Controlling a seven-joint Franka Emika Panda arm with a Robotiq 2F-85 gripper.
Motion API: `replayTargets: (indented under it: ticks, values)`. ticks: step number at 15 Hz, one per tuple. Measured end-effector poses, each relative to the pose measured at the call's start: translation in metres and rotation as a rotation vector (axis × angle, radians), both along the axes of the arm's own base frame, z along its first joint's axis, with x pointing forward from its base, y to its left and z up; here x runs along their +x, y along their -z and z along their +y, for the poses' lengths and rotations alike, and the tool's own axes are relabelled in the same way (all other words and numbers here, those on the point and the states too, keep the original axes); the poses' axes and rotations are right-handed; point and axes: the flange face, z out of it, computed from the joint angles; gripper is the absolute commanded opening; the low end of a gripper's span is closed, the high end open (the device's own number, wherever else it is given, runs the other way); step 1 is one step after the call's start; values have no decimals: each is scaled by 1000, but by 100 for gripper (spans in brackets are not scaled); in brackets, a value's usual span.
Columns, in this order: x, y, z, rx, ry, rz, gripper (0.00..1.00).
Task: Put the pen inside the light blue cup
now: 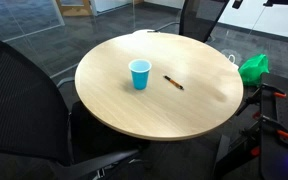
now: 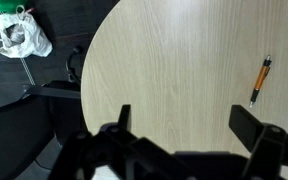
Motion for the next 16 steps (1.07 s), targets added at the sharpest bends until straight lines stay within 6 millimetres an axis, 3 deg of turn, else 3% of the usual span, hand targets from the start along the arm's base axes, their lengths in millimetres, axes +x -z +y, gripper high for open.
replayTargets:
  ticks: [10, 13, 16]
  values:
    - [3, -2, 4, 7, -11, -22, 100]
    - [13, -1, 19, 63, -29, -83, 100]
    - [27, 13, 36, 143, -33, -123, 100]
